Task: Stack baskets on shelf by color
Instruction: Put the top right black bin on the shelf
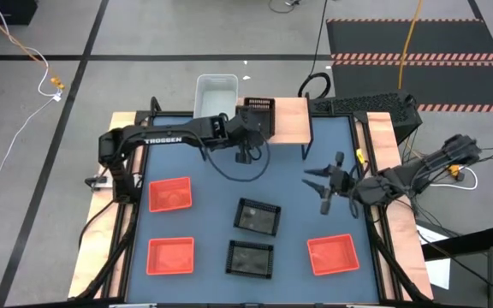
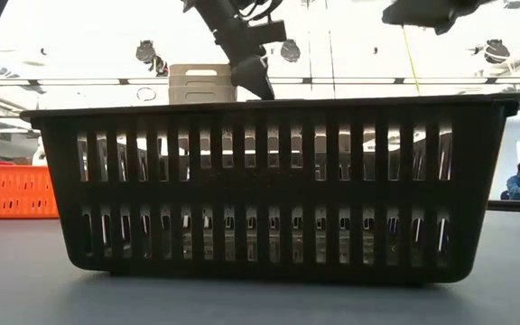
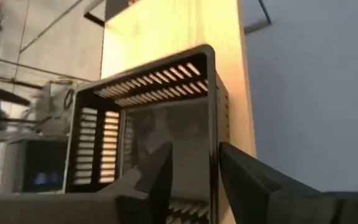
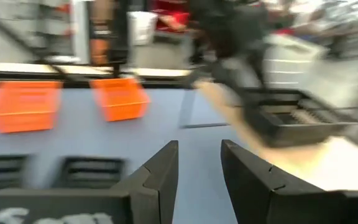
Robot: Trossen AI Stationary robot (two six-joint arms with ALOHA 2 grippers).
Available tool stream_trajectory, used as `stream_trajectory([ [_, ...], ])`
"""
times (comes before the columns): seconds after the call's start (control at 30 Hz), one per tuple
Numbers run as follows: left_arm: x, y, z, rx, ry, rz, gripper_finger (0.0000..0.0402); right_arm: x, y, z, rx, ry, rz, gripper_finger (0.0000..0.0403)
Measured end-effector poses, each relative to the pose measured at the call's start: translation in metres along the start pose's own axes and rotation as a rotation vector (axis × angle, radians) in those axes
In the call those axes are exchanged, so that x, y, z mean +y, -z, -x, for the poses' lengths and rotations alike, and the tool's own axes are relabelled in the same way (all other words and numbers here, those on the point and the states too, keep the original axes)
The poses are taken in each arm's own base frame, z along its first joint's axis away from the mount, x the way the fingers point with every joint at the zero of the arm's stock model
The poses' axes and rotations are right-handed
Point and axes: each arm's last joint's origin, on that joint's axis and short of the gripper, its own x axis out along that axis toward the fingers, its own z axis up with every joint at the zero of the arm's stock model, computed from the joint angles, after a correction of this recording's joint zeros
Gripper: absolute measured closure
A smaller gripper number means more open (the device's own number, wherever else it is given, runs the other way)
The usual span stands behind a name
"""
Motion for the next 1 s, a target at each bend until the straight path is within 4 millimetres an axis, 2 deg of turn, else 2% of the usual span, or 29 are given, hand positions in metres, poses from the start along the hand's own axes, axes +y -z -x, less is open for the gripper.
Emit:
stream_trajectory([
  [0.13, 0.002, -0.002, 0.022, -0.005, -0.031, -0.008, 0.0250, -0.012, 0.015, -0.014, -0.081, 0.166, -0.006, 0.0289],
  [0.3, 0.004, -0.009, 0.061, -0.085, -0.048, 0.003, 0.0237, -0.033, 0.014, -0.029, -0.128, 0.183, -0.027, 0.0289],
  [0.47, 0.002, -0.014, 0.105, -0.185, -0.051, 0.033, 0.0238, -0.067, 0.017, -0.054, -0.063, 0.253, -0.013, 0.0293],
  [0.57, -0.003, -0.014, 0.122, -0.211, -0.024, 0.091, 0.0241, -0.092, 0.015, -0.072, -0.029, 0.224, -0.049, 0.0310],
  [0.7, -0.020, -0.014, 0.132, -0.177, 0.048, 0.142, 0.0245, -0.121, 0.007, -0.095, 0.069, 0.217, -0.055, 0.0339],
  [0.8, -0.034, -0.011, 0.136, -0.122, 0.103, 0.143, 0.0243, -0.136, 0.002, -0.109, 0.144, 0.241, -0.031, 0.0358],
  [1.0, -0.058, -0.010, 0.137, -0.035, 0.172, 0.137, 0.0240, -0.142, 0.011, -0.134, 0.219, 0.211, -0.034, 0.0373],
])
